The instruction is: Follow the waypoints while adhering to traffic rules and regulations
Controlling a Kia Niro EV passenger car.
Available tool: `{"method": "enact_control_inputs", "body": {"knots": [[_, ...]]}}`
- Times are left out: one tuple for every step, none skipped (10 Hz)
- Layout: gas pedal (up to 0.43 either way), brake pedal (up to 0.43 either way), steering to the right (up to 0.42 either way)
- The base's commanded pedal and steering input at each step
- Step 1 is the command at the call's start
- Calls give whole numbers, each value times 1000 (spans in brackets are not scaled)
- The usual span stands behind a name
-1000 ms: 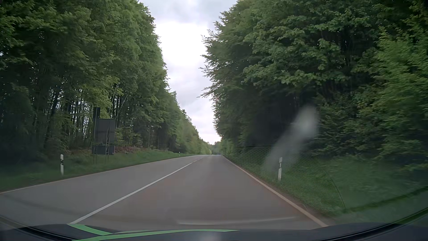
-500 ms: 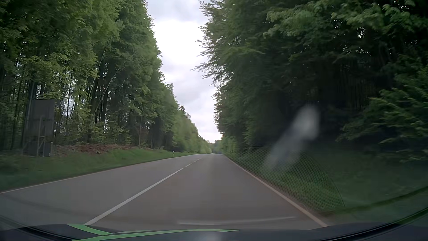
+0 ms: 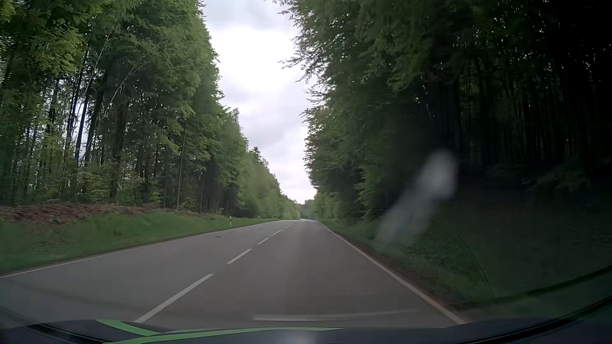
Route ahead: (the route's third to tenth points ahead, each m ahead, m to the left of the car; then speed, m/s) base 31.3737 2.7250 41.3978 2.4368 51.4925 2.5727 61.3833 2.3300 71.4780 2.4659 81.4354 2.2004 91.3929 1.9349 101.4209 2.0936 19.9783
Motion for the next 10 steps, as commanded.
{"method": "enact_control_inputs", "body": {"knots": [[598,0,3],[598,0,3],[598,0,3],[598,0,3],[598,0,3],[598,0,2],[579,0,2],[559,0,1],[539,0,0],[520,0,0]]}}
